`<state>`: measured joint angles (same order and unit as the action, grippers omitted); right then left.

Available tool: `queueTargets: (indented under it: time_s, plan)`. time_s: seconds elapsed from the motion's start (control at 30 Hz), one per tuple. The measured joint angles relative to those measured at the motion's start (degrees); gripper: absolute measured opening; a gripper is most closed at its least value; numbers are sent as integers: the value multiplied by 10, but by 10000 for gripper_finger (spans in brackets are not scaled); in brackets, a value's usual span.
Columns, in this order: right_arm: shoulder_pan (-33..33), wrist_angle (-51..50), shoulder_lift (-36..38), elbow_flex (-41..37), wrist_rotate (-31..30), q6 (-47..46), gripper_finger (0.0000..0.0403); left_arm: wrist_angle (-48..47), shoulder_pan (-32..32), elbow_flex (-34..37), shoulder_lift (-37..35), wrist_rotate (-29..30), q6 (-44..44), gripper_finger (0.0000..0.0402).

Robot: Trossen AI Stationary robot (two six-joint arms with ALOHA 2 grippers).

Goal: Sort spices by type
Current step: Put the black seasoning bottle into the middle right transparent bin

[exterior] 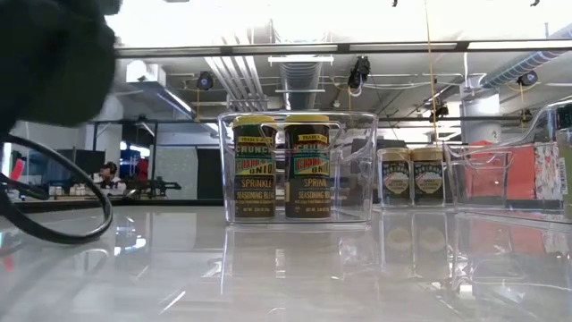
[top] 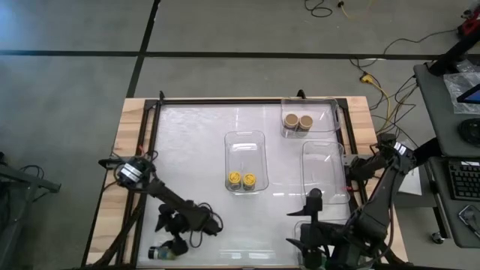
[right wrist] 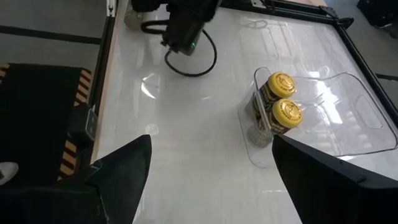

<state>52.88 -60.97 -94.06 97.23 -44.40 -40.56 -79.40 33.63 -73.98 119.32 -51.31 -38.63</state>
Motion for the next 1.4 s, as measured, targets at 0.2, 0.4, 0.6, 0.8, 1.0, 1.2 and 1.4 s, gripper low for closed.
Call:
queueTargets:
  time_s: [0.2, 0.4, 0.6, 0.8, 1.0, 1.2, 1.4]
  plan:
    - [1, 0, 0, 0, 0, 1, 331, -4, 62, -60, -20, 100, 25, 274]
    - [-4, -2, 0, 0, 0, 2, 330, 0, 128, -104, -22, 135, 16, 275]
    - [-12, -2, 0, 0, 9, 5, 334, 39, 167, -91, -74, 205, -62, 275]
    - [-17, -1, 0, 0, 11, -5, 338, 140, 207, -48, -168, 362, -200, 275]
    - [-20, 0, 0, 0, 12, -30, 339, 158, 251, 3, -214, 431, -245, 275]
    - [-23, 0, 0, 0, 13, -61, 343, 176, 293, 28, -221, 447, -246, 275]
    - [-27, 0, 0, 0, 13, -82, 343, 203, 320, 57, -221, 464, -262, 275]
